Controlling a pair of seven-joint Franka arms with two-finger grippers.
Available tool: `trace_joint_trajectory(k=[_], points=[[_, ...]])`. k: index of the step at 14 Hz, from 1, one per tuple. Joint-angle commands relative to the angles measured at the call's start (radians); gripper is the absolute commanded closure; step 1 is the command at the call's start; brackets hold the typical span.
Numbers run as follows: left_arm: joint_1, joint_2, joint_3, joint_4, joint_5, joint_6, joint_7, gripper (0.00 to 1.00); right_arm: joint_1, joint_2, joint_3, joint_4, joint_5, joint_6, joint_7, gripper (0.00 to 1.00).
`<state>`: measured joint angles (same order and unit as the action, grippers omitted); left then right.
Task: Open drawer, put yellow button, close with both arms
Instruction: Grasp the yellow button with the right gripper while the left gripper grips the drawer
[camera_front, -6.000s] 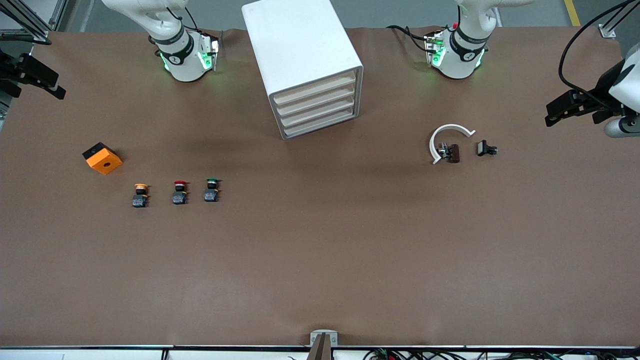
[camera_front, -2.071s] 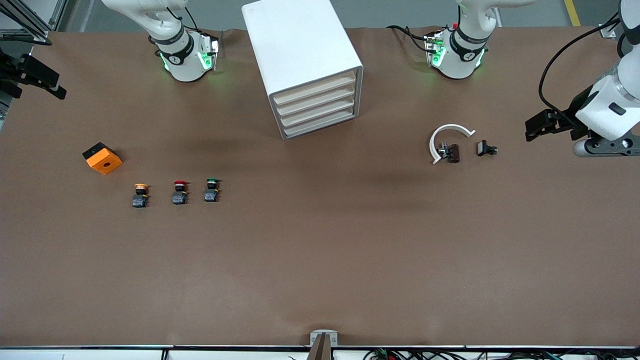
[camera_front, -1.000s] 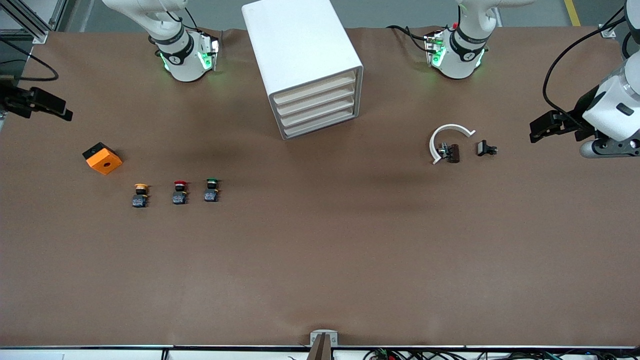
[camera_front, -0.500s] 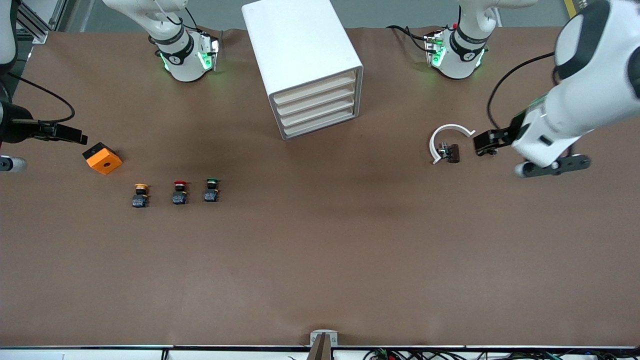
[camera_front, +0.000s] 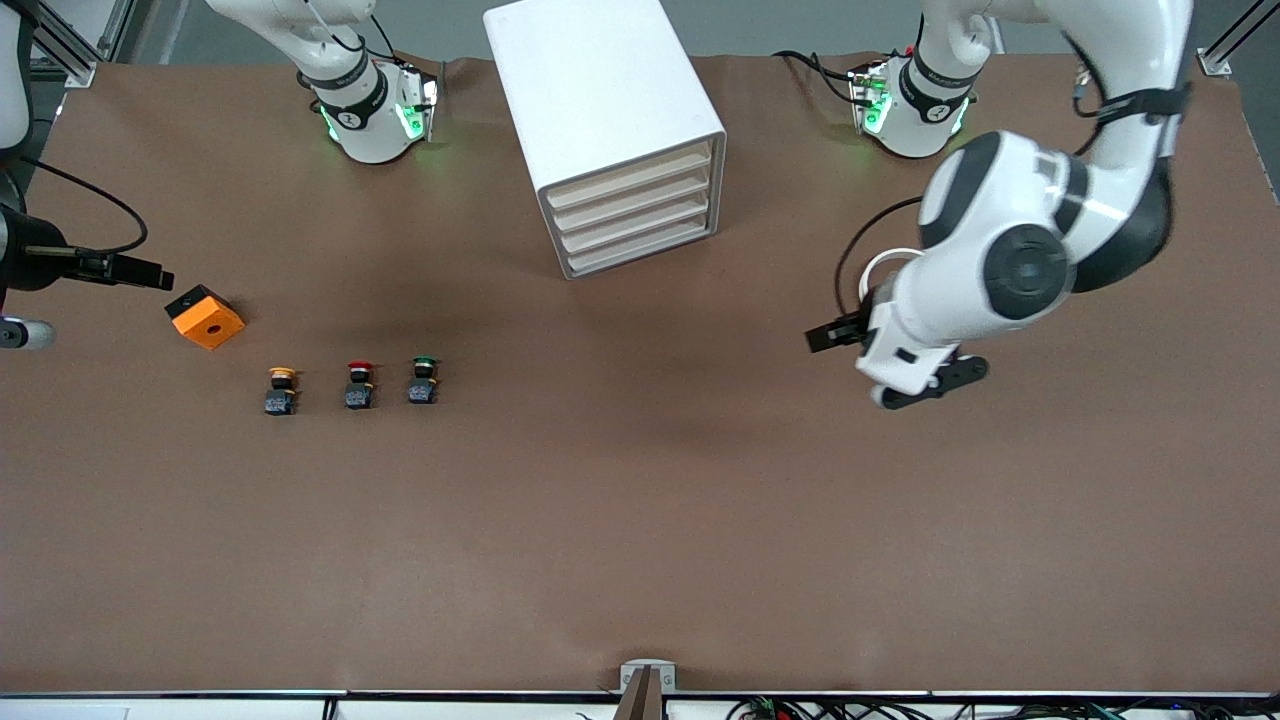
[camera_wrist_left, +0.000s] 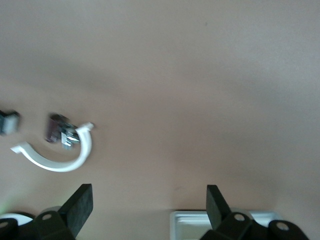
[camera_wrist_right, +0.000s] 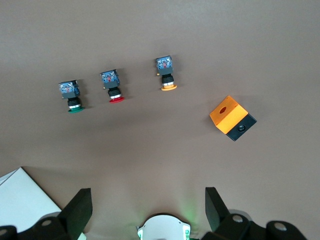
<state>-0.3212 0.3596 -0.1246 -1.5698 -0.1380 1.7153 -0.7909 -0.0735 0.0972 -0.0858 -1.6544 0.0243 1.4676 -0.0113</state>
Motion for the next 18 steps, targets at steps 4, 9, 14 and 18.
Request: trace_joint_trajectory(k=[4, 9, 14, 18], points=[[-0.173, 0.152, 0.003, 0.025, -0.032, 0.107, -0.477, 0.00, -0.032, -0.163, 0.011, -0.341, -0.007, 0.302, -0.051, 0.00], [-0.256, 0.249, 0.003, 0.088, -0.034, 0.122, -0.798, 0.00, -0.090, -0.188, 0.009, -0.572, -0.007, 0.641, -0.117, 0.00], [-0.292, 0.260, 0.005, 0.085, -0.028, 0.113, -1.097, 0.00, -0.114, -0.075, 0.011, -0.625, -0.007, 0.887, -0.134, 0.00], [-0.315, 0.274, 0.005, 0.080, -0.025, 0.012, -1.261, 0.00, -0.098, 0.071, 0.012, -0.621, -0.007, 1.081, -0.128, 0.00]])
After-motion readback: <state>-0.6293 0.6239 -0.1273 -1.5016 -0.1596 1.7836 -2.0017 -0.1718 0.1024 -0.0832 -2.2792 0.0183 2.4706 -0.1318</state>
